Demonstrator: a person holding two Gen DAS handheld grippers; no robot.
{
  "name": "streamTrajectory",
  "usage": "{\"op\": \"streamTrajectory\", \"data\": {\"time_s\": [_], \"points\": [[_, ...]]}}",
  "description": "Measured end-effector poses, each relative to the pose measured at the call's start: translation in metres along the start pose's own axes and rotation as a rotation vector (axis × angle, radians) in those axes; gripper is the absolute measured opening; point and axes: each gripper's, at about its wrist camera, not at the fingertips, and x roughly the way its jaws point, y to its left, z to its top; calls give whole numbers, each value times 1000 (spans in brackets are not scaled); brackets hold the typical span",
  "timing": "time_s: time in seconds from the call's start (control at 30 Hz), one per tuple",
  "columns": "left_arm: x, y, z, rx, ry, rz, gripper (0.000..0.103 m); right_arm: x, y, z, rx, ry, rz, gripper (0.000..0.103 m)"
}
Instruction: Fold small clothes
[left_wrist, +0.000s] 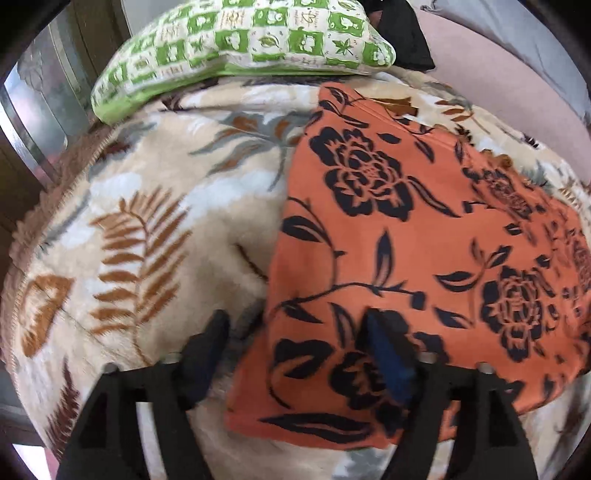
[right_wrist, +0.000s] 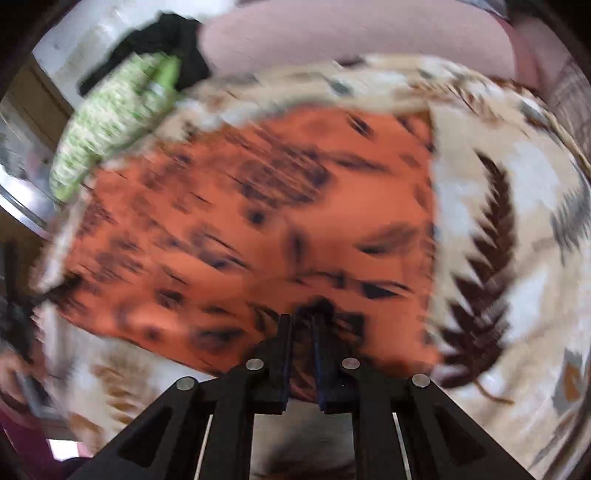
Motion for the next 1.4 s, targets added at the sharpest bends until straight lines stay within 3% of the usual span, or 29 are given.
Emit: {"op": "streamTrajectory", "data": {"time_s": [0.07, 0.17, 0.23, 0.37, 0.5, 0.6, 0.63, 0.67, 0.73, 0.83, 0.93, 1.0, 1.07, 1.17, 1.2, 1.3, 1.4], "points": [[-3, 1, 0, 0, 0, 8, 80, -1, -15, -12, 1, -84, 84, 13], [-16, 1, 2, -40, -6, -4, 79, -10, -10, -10, 2, -67, 46, 13], [-30, -5, 4, -40, -36, -54, 79, -22, -4, -6, 32, -86, 49, 13], [-61, -28, 5, -4, -110, -174, 79, -33, 24, -8, 30, -161, 216, 13], [-63, -72, -8, 109, -90, -264, 79, -20, 60, -10, -15, -140, 326, 13], [-36, -99, -22, 220, -13, -197, 79, -2, 79, -14, -68, -110, 319, 13], [-26, -105, -26, 251, 4, -158, 80, 12, 79, -17, -63, -52, 326, 13], [-21, -108, -28, 280, -16, -137, 81, 25, 77, -20, -46, 4, 334, 14], [-23, -111, -27, 306, -26, -116, 84, 27, 67, -23, 3, -24, 396, 14], [-29, -105, -22, 253, -14, -146, 84, 23, 55, -19, 32, 16, 446, 13], [-37, -97, -18, 209, -40, -160, 84, 10, 47, -18, 67, -24, 488, 13], [-39, -93, -16, 202, -66, -141, 84, 8, 48, -19, 86, -57, 496, 13], [-28, -97, -20, 242, -52, -71, 84, 11, 51, -17, 92, -75, 492, 16], [-23, -100, -22, 261, -52, -49, 85, 35, 68, -18, 18, -29, 428, 21], [-26, -99, -20, 254, -41, -56, 85, 32, 69, -19, 6, -71, 428, 21], [-32, -82, -13, 189, -42, -66, 85, 23, 67, -12, 4, -19, 424, 21], [-41, -55, -8, 117, -82, 10, 85, -1, 50, -9, 25, -116, 339, 21]]}}
